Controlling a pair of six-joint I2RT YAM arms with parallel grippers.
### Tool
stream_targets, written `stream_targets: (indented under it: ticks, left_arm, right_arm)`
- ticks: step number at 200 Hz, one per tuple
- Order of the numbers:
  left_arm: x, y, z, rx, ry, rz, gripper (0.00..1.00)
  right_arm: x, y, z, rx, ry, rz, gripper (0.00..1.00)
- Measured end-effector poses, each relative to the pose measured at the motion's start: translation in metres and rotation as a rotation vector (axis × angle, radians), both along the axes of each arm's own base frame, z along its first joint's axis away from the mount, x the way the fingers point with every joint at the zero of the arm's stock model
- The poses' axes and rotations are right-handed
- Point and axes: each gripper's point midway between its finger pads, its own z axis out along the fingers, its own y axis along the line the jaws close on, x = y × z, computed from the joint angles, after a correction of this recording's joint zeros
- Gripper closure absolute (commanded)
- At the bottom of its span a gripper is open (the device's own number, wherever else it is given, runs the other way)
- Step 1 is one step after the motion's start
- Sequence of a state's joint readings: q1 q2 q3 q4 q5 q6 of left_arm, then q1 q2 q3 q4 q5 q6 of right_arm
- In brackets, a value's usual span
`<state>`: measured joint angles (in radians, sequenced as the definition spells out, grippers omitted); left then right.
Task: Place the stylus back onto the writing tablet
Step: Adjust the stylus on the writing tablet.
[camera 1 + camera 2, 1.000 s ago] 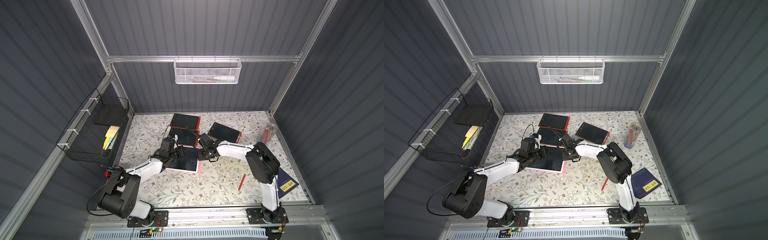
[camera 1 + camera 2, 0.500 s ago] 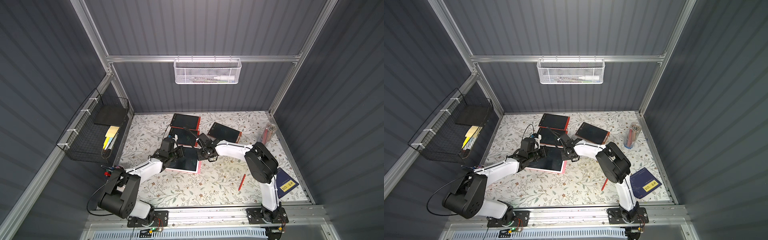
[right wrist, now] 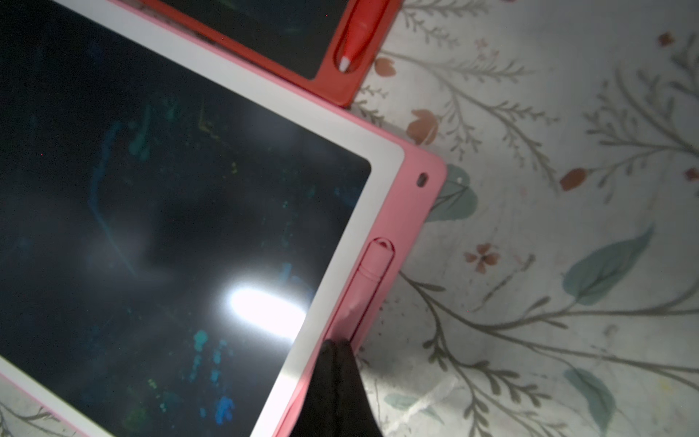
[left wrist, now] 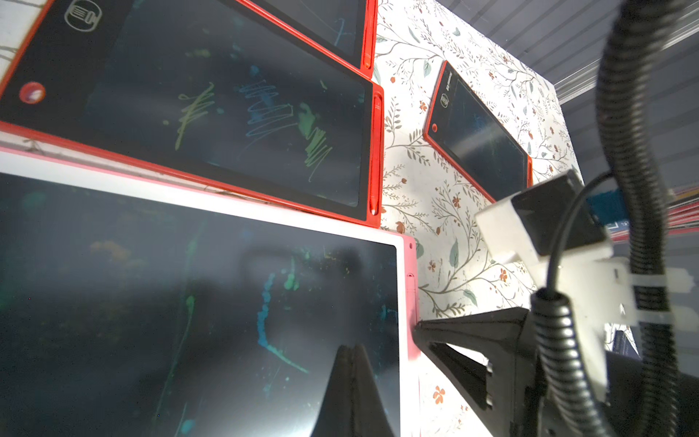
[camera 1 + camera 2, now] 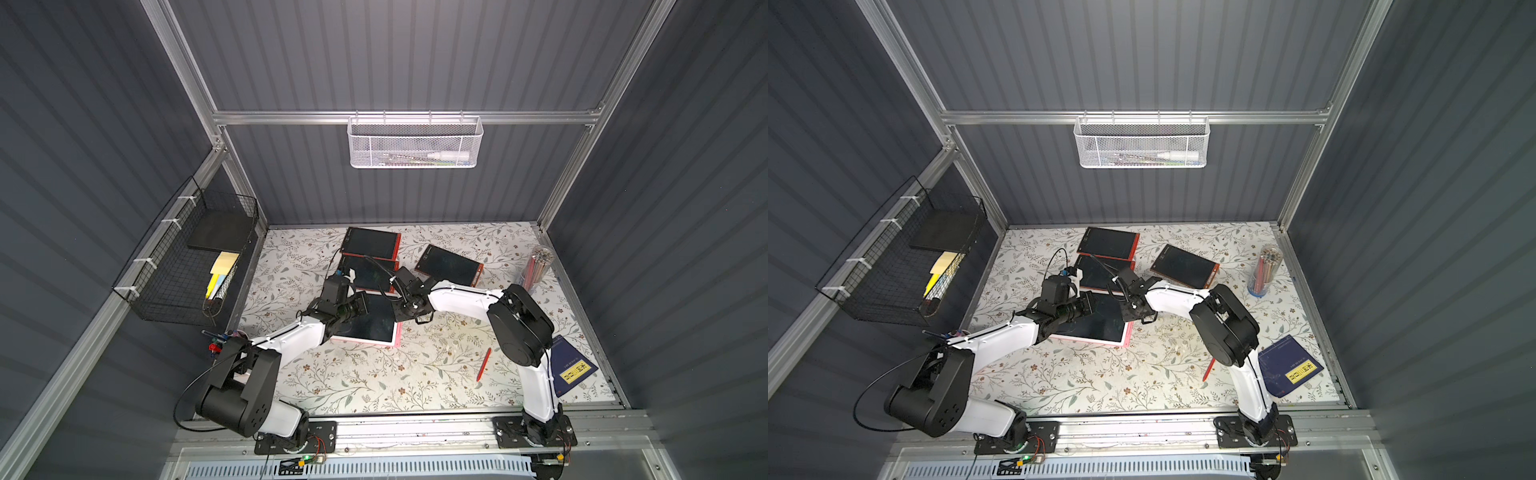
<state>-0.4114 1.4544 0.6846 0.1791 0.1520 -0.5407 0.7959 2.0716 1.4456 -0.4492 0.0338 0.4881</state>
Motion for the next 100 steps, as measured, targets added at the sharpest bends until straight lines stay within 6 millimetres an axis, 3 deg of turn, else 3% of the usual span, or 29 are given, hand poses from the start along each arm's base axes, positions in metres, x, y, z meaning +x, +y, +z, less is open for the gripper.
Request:
stream_targets:
  ticks: [100]
  left_arm:
    - [0.0011,0.002,-0.0004,0.008,-0.002,0.011,1.0]
  right_arm:
    - [0.0021,0.0018,-0.0014,-0.067,-0.015,0.038,1.0]
